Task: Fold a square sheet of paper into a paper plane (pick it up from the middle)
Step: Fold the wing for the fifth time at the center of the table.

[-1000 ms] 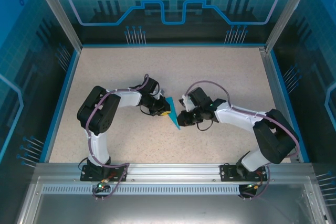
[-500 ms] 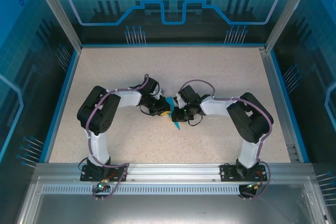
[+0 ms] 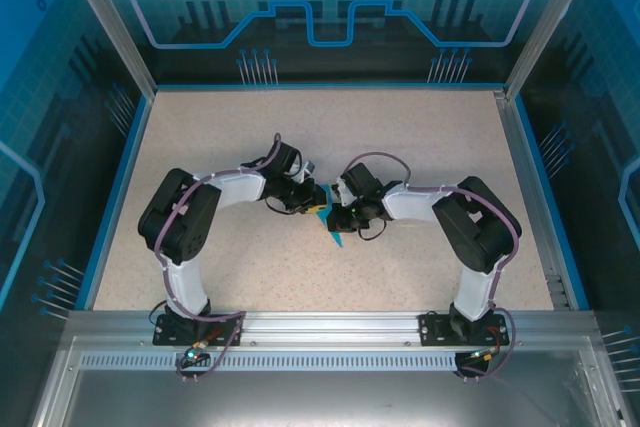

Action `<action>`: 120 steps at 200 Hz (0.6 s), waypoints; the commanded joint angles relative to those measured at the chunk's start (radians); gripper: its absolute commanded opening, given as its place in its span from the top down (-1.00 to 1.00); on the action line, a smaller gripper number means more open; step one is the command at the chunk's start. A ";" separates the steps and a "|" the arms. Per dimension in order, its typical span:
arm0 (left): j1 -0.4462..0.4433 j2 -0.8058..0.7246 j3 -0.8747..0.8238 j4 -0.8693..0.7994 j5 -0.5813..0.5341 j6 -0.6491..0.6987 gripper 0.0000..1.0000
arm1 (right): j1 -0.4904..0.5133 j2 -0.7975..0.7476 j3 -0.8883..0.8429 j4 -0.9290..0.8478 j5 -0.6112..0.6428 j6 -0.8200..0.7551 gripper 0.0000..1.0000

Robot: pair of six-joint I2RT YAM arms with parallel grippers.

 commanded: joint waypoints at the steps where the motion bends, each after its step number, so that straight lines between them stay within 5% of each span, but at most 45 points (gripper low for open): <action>1: -0.003 -0.029 -0.043 0.032 0.009 0.017 0.60 | -0.013 0.029 -0.027 -0.076 0.052 0.012 0.88; 120: -0.022 0.088 0.032 -0.101 -0.149 0.138 0.64 | -0.014 0.070 -0.044 -0.107 0.059 0.013 0.89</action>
